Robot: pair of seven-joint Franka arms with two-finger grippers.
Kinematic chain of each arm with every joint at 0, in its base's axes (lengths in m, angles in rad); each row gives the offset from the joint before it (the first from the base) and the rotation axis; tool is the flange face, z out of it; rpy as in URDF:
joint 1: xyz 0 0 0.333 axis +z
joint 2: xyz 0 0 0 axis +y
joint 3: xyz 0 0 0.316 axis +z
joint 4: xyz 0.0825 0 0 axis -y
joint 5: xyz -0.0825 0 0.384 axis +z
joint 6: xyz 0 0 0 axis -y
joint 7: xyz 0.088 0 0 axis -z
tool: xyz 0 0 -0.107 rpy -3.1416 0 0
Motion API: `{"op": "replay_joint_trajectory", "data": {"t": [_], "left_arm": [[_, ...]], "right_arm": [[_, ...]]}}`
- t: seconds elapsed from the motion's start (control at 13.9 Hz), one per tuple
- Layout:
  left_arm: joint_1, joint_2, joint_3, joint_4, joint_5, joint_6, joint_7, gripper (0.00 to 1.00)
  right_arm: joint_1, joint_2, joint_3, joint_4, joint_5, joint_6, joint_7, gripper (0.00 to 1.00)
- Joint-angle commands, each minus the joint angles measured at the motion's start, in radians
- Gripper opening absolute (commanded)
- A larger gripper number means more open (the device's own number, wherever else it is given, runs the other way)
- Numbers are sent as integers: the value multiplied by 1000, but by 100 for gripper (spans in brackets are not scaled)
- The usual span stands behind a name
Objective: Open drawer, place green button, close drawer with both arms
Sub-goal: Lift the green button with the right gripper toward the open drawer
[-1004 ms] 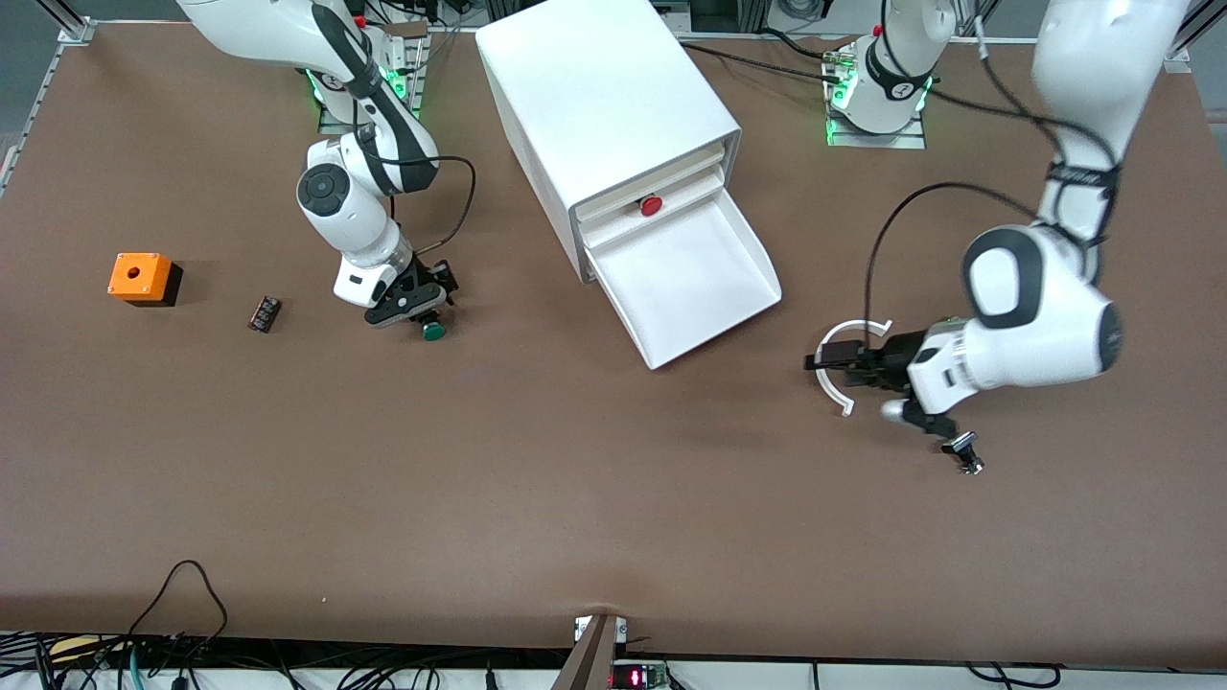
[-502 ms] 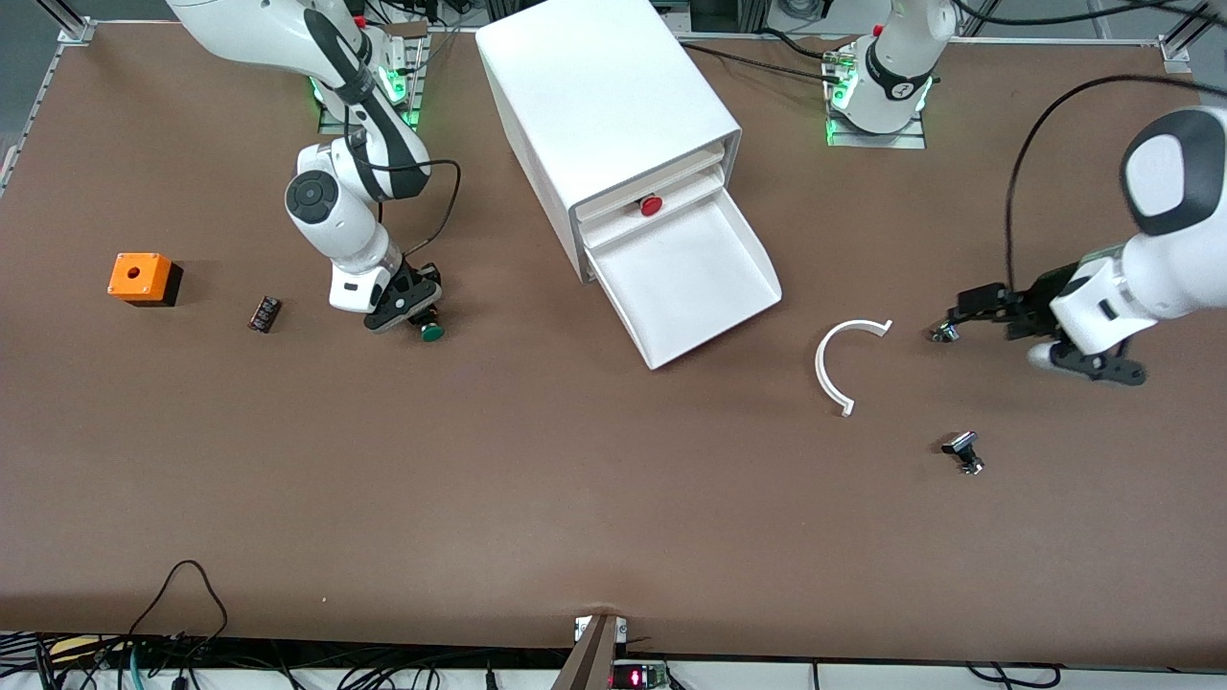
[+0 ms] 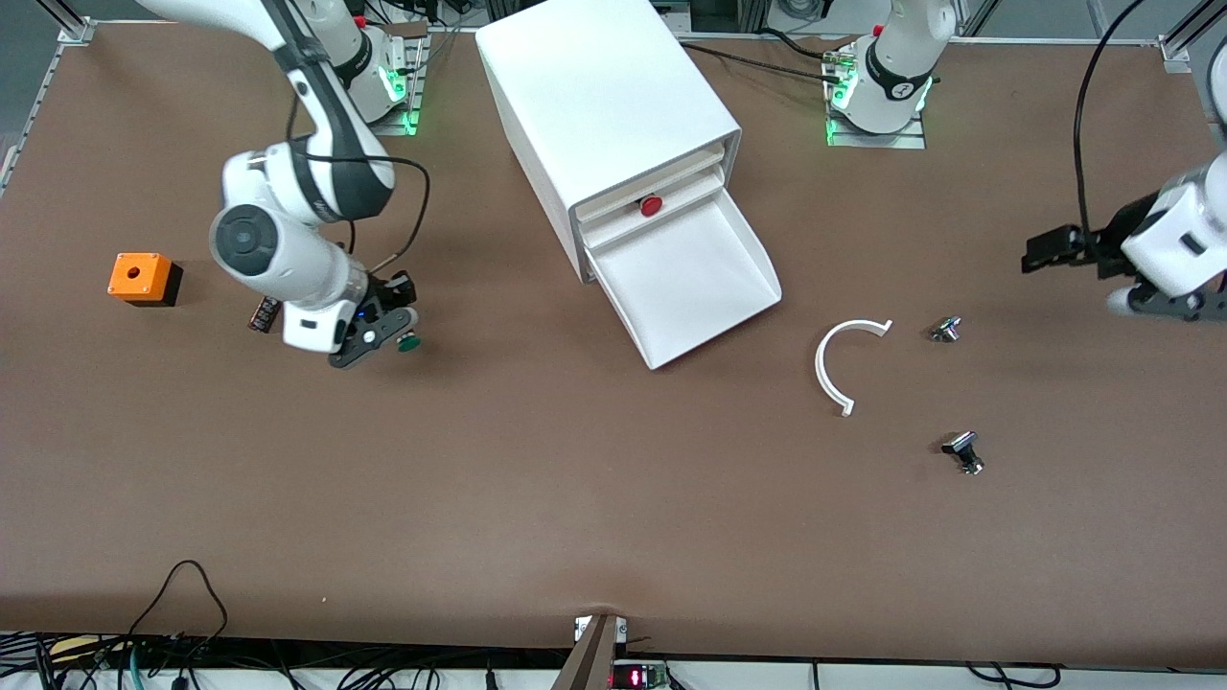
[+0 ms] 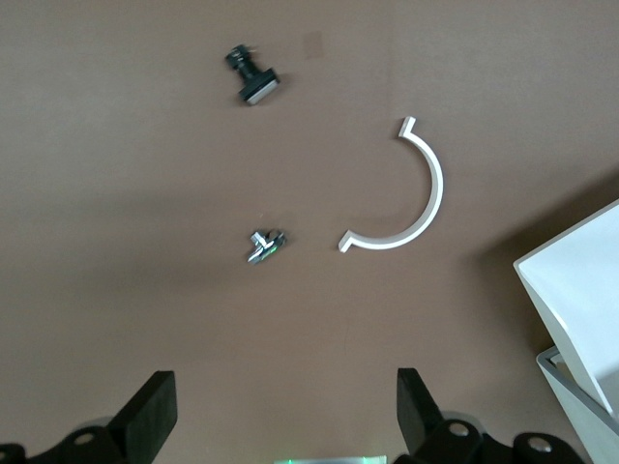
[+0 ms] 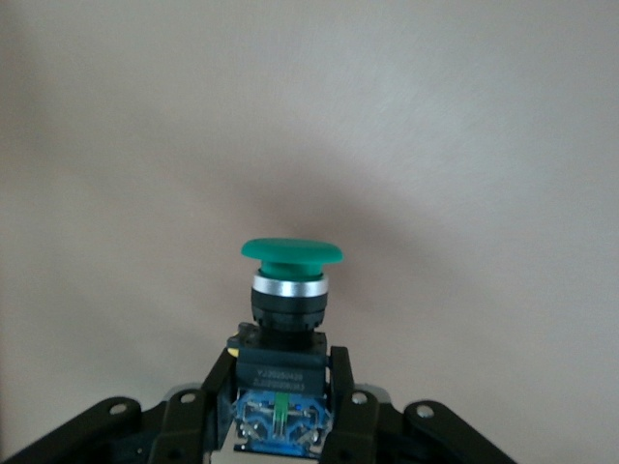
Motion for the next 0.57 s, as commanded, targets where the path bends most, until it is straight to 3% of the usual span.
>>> {"op": "replay_joint_trajectory", "data": {"t": [0.0,0.29,0.5], "left_arm": [[-2,-30,-15,22,45,-36,-31,100],[-2,-11,5,28,42,-11,-32,100],[-2,-10,5,26,36,-5,-28,100]], "right_arm": [[-9,35,3,205,-29,-189,-2,0],[7,47,13,412,-23,-368,103,0],[96,53,17,493,-18,-418,225,0]]}}
